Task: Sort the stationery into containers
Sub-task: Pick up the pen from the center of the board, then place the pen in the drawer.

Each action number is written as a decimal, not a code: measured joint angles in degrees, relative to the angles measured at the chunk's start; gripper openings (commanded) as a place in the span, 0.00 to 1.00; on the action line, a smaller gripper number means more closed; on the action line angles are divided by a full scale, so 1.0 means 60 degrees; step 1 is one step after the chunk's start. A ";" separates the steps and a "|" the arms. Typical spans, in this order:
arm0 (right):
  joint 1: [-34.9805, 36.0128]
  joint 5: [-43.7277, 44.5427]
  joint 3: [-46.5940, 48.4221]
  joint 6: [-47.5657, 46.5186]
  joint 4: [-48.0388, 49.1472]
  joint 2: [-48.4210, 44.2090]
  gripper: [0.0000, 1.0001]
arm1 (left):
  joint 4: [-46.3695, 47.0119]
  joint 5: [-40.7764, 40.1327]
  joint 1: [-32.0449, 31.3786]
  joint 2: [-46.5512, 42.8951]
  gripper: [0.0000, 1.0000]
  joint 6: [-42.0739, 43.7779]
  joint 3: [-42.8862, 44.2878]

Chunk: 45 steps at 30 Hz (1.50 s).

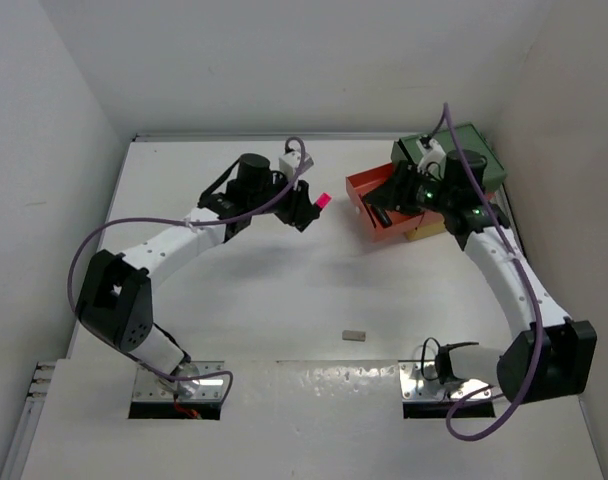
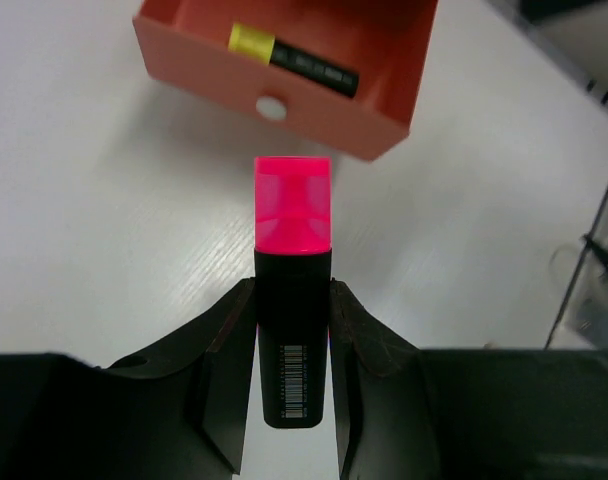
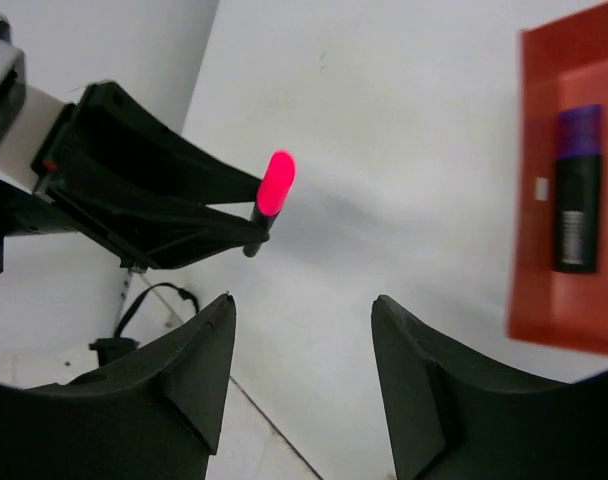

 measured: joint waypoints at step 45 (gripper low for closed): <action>0.2018 0.3519 0.3920 -0.1213 -0.0994 0.2983 0.00 | -0.0783 0.0208 0.0470 0.0080 1.00 -0.0535 0.1701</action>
